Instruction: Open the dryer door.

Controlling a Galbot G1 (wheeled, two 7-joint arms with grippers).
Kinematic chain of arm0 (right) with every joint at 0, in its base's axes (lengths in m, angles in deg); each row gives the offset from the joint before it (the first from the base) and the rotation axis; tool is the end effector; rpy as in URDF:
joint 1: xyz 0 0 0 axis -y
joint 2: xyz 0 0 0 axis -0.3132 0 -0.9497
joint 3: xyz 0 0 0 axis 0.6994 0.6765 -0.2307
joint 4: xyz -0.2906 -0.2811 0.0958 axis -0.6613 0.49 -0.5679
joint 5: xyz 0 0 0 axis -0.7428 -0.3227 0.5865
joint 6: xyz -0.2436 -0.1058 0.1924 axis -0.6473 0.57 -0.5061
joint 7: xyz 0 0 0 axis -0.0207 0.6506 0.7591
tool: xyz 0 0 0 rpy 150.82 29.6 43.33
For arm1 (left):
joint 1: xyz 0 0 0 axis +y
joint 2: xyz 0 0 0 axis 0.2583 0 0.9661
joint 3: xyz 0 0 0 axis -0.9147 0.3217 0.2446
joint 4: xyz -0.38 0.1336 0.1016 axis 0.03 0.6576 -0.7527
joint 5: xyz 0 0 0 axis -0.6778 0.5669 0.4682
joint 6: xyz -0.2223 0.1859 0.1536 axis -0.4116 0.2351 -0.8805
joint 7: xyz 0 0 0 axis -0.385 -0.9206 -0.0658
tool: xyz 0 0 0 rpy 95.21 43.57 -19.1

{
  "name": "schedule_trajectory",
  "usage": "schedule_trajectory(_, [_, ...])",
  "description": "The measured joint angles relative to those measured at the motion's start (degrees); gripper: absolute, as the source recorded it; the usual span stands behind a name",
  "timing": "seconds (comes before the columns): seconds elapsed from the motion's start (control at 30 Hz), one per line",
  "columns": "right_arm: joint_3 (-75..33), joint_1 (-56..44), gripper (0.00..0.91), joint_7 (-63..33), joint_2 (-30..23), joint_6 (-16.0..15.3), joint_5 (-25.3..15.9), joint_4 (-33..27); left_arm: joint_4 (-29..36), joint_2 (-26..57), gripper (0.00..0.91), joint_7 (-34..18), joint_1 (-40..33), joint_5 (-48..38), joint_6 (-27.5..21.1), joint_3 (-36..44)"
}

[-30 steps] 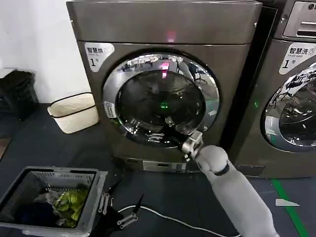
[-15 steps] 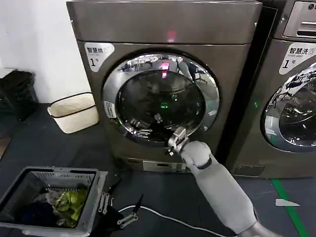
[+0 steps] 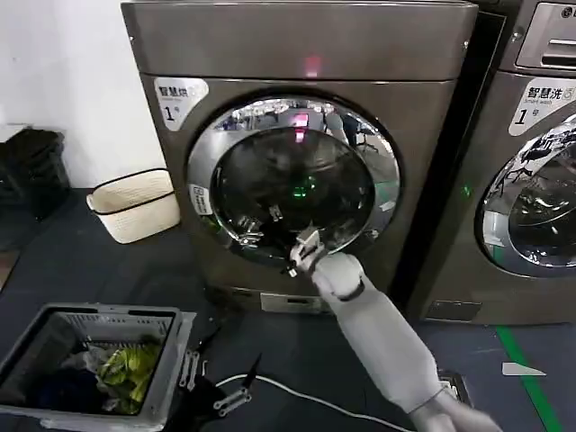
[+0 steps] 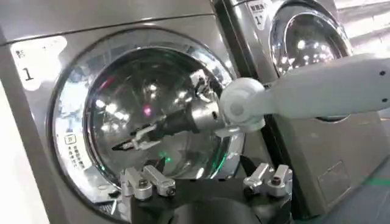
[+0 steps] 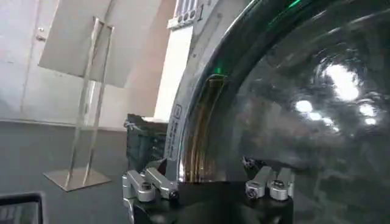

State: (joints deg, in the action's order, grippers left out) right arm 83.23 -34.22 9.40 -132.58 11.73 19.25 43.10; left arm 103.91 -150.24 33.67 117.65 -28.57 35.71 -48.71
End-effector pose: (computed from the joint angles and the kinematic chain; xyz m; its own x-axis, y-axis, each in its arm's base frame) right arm 0.5251 0.1347 -0.2632 -0.6291 -0.7732 -0.0793 -0.7441 0.6286 -0.2261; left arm 0.0494 0.0533 -0.3305 -0.8809 0.4598 -0.1122 0.3963 0.8462 0.3561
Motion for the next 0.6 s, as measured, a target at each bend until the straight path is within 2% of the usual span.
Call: schedule_trajectory(0.6, [1.9, 5.0, 0.907, -0.7, -4.9, 1.2, -0.8, -8.6, -0.2, -0.5, 0.907, 0.1, -0.1, 0.2, 0.0, 0.0])
